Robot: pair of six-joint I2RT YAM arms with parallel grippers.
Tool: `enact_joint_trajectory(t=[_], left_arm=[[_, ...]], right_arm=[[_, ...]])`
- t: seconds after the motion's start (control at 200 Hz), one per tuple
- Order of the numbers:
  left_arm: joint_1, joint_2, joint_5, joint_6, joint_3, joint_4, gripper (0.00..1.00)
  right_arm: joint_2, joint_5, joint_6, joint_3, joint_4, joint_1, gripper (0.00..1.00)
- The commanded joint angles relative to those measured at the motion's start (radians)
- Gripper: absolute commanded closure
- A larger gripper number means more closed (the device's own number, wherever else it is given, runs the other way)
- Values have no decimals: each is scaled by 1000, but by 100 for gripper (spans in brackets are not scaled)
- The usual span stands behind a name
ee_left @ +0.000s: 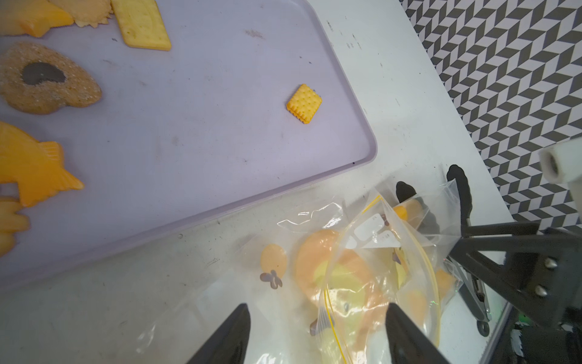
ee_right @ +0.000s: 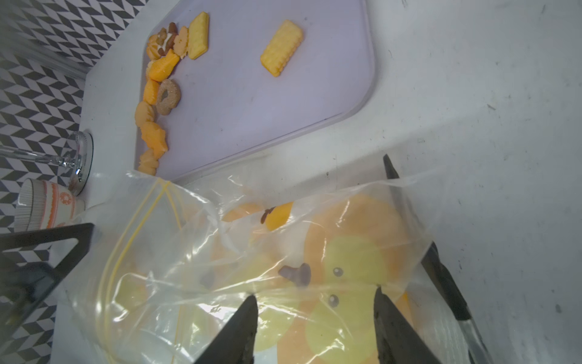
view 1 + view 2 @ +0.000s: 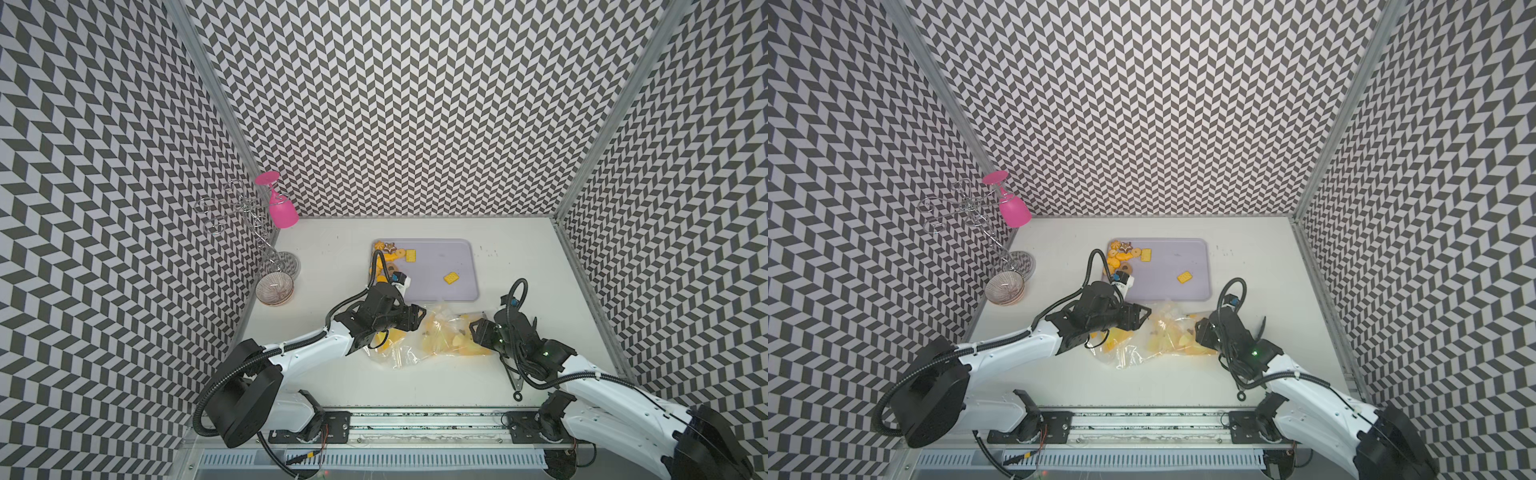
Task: Put the cookies into a resealable bag to prevent moisture
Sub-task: Pick up the ziploc bag from the center of the board.
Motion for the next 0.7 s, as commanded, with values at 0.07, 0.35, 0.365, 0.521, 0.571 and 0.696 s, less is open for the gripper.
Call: enact_joint_trajectory(t=[0.07,0.35,0.365,0.521,0.571,0.696], left_arm=[[-6,22,47,11,20,3,31],[-16,22,131,-2,-3,40,28],[-17,23,135,-5,-5,44,28],[-21,30,133,-21,-14,39,29],[-21,32,122,-27,-16,28,31],[-22,34,89,-40,-21,11,37]], right_arm=[[19,-130,-28,-51,154,-93,46],[59,-181,-52,-71,201,-138,47],[60,-181,-54,-71,201,-139,47],[61,-185,-58,-74,201,-151,47],[58,-187,-59,-74,200,-154,47],[50,-188,-61,-74,199,-157,48]])
